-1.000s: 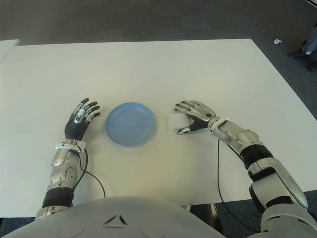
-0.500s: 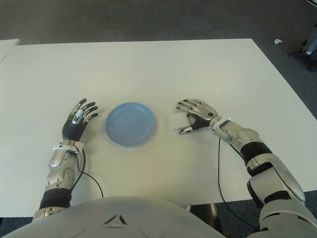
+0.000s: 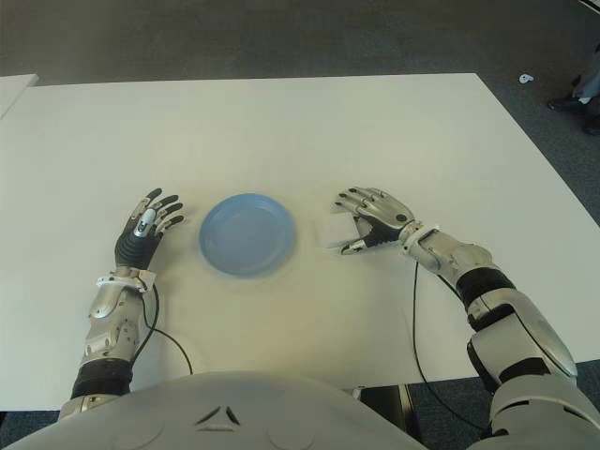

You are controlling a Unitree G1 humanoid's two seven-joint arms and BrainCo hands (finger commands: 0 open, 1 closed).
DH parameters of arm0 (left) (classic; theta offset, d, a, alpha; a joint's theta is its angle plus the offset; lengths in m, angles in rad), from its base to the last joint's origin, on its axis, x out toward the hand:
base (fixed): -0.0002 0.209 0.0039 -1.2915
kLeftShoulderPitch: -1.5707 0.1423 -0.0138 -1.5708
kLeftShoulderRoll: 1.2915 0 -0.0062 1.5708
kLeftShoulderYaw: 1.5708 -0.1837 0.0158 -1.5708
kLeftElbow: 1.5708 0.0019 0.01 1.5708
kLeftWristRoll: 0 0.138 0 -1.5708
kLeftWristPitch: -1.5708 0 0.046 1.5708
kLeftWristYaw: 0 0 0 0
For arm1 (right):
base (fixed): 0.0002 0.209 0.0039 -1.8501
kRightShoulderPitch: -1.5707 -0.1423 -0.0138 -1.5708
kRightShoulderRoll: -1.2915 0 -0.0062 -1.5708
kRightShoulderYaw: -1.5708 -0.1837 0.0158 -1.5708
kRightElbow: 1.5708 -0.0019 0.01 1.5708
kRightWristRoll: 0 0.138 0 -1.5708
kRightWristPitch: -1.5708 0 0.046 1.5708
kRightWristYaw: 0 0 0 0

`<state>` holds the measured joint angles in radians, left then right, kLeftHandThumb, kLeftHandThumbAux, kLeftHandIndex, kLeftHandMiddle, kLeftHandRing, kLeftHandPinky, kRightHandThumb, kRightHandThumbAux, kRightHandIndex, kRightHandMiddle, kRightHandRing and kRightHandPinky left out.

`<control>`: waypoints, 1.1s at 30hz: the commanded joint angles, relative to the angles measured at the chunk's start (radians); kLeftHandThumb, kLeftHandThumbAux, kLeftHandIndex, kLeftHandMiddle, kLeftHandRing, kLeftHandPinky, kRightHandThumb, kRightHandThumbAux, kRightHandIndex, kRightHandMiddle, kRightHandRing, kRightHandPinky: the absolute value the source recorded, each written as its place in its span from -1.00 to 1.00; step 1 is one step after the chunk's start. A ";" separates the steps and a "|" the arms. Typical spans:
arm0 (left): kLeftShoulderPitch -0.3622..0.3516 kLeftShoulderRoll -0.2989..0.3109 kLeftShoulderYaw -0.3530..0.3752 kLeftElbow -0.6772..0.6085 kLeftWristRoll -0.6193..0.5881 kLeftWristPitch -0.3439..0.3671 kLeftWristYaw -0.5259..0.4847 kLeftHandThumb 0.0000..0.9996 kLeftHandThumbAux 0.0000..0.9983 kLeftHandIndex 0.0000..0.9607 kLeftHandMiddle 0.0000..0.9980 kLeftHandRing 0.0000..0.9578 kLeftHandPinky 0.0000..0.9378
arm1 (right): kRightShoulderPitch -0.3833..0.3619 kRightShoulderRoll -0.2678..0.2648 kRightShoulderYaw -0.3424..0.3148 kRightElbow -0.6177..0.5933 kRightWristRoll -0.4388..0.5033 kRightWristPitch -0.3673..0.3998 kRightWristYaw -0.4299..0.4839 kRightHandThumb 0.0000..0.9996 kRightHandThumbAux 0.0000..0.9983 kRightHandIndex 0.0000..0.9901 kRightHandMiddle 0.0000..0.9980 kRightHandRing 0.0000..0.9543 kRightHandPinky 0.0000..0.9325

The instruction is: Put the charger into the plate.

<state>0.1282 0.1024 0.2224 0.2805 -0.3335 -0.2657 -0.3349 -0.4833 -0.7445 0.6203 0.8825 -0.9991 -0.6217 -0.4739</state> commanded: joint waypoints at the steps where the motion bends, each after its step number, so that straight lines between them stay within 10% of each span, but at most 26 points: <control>1: 0.006 0.006 0.004 -0.002 0.000 0.015 -0.007 -1.00 -0.06 -0.71 -0.52 -0.47 -0.43 | -0.004 -0.007 0.040 0.054 -0.047 0.013 -0.027 -0.54 -0.42 -1.00 -1.00 -1.00 -1.00; 33: 0.003 -0.002 -0.004 -0.007 0.000 0.023 -0.005 -1.00 -0.06 -0.70 -0.51 -0.46 -0.42 | -0.032 -0.031 0.142 0.059 -0.117 0.036 -0.239 -0.56 -0.37 -1.00 -1.00 -1.00 -1.00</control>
<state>0.1295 0.1043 0.2211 0.2747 -0.3340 -0.2572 -0.3349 -0.5383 -0.7583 0.7425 0.9404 -1.0847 -0.6060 -0.7326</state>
